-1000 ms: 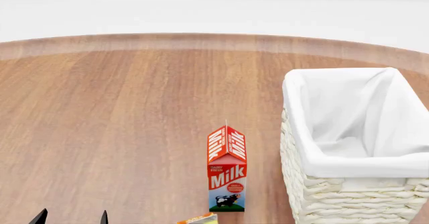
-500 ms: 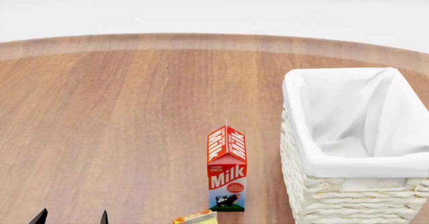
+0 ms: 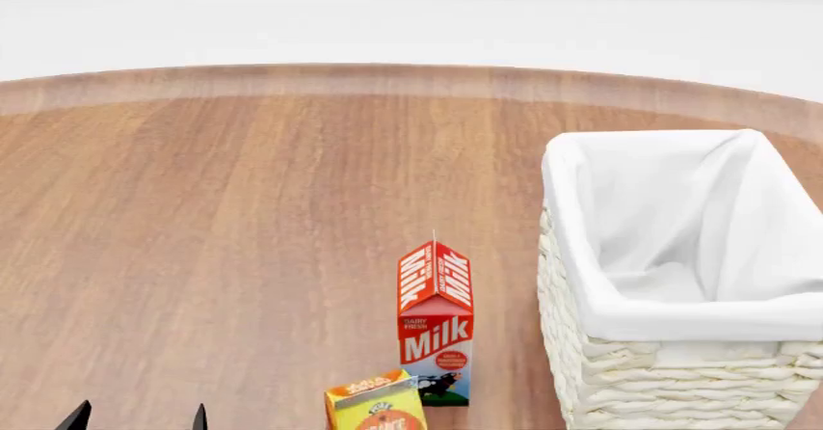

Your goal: Pick up the orange juice, and put it in the basket.

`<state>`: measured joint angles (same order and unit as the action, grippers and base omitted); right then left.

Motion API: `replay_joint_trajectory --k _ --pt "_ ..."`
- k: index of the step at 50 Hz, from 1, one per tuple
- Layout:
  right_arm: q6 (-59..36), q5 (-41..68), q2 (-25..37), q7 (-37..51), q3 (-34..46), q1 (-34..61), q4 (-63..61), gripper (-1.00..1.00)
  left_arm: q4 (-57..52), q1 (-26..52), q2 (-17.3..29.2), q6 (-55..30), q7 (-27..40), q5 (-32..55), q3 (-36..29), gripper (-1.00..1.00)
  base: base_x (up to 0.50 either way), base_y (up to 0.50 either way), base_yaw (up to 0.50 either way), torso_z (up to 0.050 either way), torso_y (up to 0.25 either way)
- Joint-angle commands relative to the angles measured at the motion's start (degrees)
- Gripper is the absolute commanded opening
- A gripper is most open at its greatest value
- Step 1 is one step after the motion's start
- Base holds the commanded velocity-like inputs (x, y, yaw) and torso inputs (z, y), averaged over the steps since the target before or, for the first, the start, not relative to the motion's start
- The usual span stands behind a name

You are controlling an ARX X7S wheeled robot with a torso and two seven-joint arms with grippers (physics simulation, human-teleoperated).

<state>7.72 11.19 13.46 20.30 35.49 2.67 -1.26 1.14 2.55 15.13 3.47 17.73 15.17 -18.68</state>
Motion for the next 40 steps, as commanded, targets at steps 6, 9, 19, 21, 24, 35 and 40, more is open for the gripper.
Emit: replay_joint_trajectory --k 6,9,19,21,24,35,40 --pt "-5.24 -2.57 2.54 2.11 -0.19 -1.17 -12.89 -1.0 0.03 0.08 0.22 0.1 0.26 0.22 -0.3 1.0 0.0 0.0 0.0 0.0 0.0" --pt "-5.93 -2.88 2.94 2.53 -0.22 -1.31 -14.7 -1.0 0.04 0.09 0.26 0.12 0.31 0.26 -0.36 1.0 0.0 0.0 0.0 0.0 0.0" --pt "-9.26 -3.03 4.34 3.79 -0.73 -1.39 -22.21 -1.0 0.06 0.14 0.38 0.18 0.46 0.39 -0.54 1.0 0.0 0.0 0.0 0.0 0.001" --pt "-10.54 -2.94 4.79 4.28 -1.17 -1.31 -24.94 -1.0 0.06 0.15 0.41 0.2 0.49 0.41 -0.57 1.0 0.0 0.0 0.0 0.0 0.0" --pt "-11.38 -2.61 5.22 4.61 -1.66 -1.23 -27.01 -1.0 0.07 0.16 0.45 0.21 0.53 0.45 -0.62 1.0 0.0 0.0 0.0 0.0 0.0" --pt "-16.68 -1.95 6.61 6.23 -3.18 -0.23 -36.15 -1.0 0.09 0.21 0.58 0.28 0.69 0.59 -0.81 1.0 0.0 0.0 0.0 0.0 0.001" --pt "-20.02 -2.11 6.98 6.77 -3.29 0.83 -39.7 -1.0 0.1 0.24 0.64 0.31 0.77 0.65 -0.9 1.0 0.0 0.0 0.0 0.0 0.0"
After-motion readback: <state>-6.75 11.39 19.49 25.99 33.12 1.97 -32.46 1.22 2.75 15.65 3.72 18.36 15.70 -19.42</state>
